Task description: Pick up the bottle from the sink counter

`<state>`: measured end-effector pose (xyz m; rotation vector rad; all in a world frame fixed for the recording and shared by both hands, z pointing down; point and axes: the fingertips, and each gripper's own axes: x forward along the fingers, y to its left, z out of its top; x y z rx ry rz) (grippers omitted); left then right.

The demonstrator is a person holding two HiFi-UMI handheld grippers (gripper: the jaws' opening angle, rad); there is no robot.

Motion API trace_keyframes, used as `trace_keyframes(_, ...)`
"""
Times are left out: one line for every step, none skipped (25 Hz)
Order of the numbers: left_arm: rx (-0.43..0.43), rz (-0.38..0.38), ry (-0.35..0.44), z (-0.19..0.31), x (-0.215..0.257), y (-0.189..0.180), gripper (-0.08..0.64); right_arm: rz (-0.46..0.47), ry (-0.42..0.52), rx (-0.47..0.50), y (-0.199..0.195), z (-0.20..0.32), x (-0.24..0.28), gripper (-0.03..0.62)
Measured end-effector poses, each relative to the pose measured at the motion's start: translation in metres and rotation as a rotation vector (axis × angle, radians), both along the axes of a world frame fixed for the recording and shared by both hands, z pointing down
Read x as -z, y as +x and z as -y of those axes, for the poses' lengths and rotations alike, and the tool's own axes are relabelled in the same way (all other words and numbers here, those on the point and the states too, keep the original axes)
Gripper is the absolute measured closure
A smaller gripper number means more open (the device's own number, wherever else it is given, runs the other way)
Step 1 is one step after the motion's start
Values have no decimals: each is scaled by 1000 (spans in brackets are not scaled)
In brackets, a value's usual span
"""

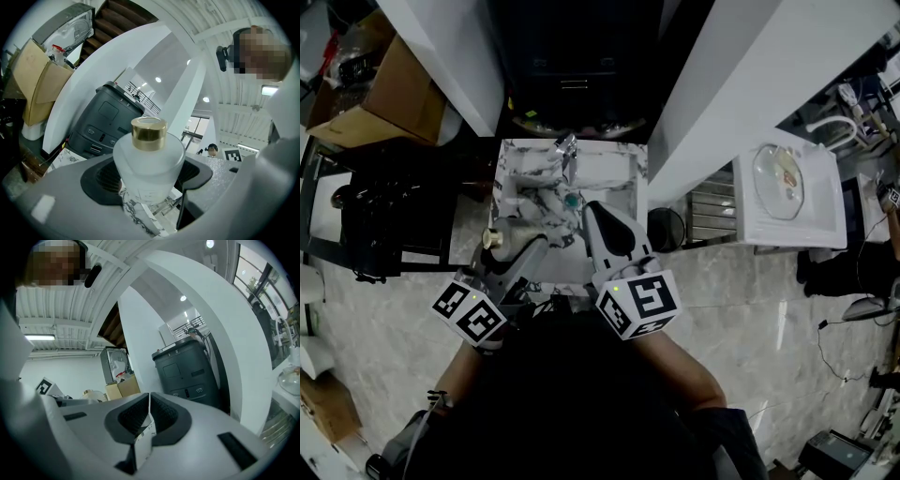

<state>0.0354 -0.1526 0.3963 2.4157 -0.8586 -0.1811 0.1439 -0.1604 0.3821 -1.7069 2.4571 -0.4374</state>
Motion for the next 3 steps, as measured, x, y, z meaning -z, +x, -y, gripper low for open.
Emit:
trace_keyframes(-1, 0, -1, 1, 0, 0, 222, 1, -1, 0, 0, 1, 0, 577)
trace_keyframes(-1, 0, -2, 1, -1, 0, 222, 1, -1, -1, 0, 1, -1, 577)
trace_keyframes(-2, 0, -3, 2, -1, 0, 222, 2, -2, -1, 0, 1, -1, 577)
